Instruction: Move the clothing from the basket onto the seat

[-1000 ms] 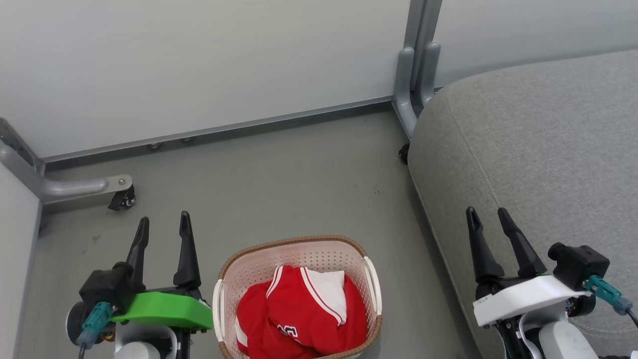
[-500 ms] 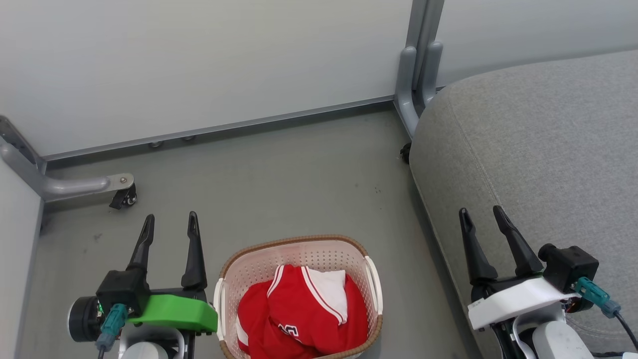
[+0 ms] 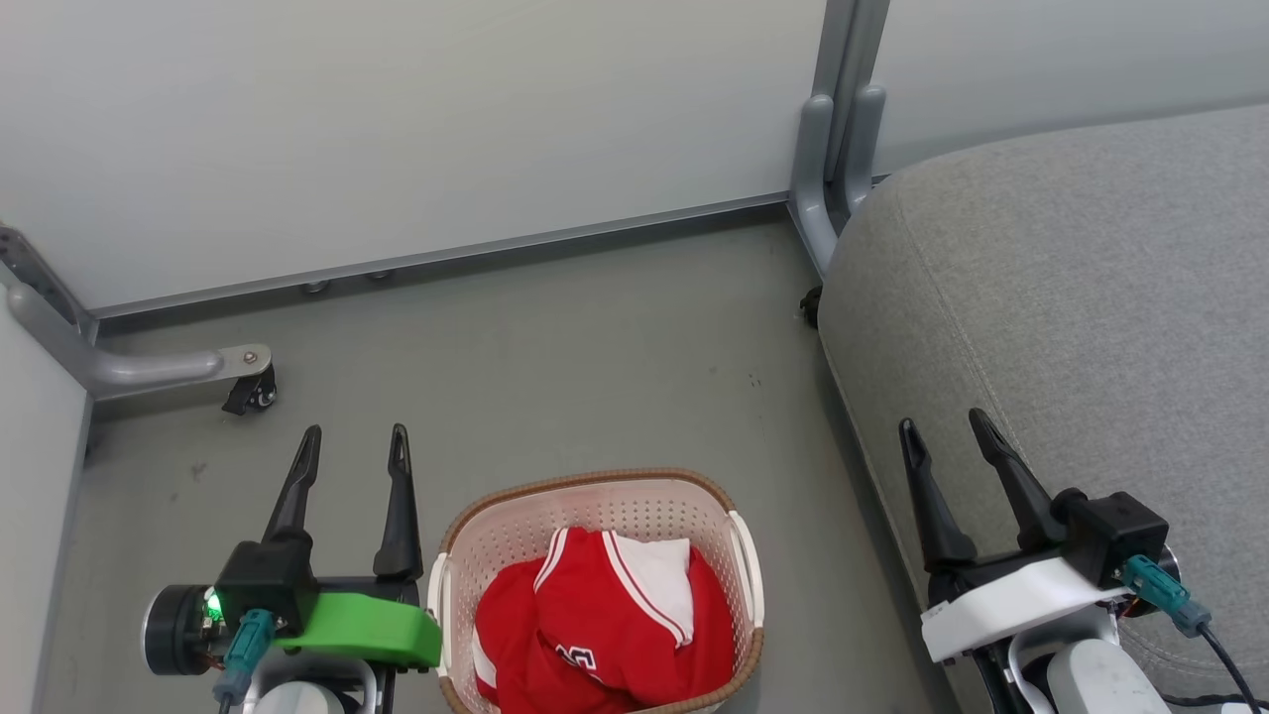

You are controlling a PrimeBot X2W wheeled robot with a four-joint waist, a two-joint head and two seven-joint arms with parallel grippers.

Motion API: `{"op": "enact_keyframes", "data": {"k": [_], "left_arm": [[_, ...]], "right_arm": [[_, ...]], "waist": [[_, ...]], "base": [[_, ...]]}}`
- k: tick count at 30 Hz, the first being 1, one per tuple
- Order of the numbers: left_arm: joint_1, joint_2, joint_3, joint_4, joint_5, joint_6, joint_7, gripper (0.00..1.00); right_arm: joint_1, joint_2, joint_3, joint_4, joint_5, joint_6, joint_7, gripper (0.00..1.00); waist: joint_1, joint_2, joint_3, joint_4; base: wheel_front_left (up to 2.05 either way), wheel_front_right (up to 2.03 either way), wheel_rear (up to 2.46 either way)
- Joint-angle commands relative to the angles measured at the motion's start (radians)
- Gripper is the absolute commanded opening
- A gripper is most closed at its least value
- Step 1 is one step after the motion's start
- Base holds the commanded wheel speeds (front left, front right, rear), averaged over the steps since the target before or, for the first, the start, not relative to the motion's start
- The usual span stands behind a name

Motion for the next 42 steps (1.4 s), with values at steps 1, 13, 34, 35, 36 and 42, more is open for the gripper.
{"op": "enact_keyframes", "data": {"k": [1,13,34,35,36,42], "left_arm": [[0.011,0.007,0.002,0.003,0.002,-0.004,-0.001,1.0],[0.016,0.007,0.002,0.016,-0.028,-0.017,-0.001,1.0],[-0.163,0.012,-0.027,0.13,0.025,-0.082,-0.001,1.0],[-0.178,0.012,-0.03,0.143,0.027,-0.084,-0.001,1.0],[-0.195,0.017,-0.04,0.16,0.036,-0.09,-0.001,1.0],[-0.306,0.035,-0.083,0.254,0.05,-0.102,-0.001,1.0]], "right_arm": [[-0.008,-0.006,0.001,0.005,-0.002,0.0,-0.005,1.0],[-0.01,-0.006,0.006,0.02,0.008,0.0,-0.005,1.0],[-0.114,-0.005,0.028,-0.082,-0.017,0.0,-0.004,1.0],[-0.124,-0.005,0.031,-0.091,-0.02,0.0,-0.004,1.0],[-0.137,-0.005,0.033,-0.1,-0.022,0.0,-0.004,1.0],[-0.222,-0.005,0.048,-0.148,-0.028,0.0,-0.004,1.0]], "waist": [[-0.0001,0.0,-0.001,0.0],[-0.0001,0.0,-0.005,0.0],[-0.0001,0.0,0.165,-0.09],[-0.0001,0.0,0.182,-0.099],[-0.0001,0.0,0.202,-0.109],[-0.0001,0.0,0.321,-0.165]], "base": [[0.0,0.0,0.0],[0.0,0.0,0.0],[0.0,0.0,0.0],[0.0,0.0,0.0],[0.0,0.0,0.0],[0.0,0.0,0.0]]}}
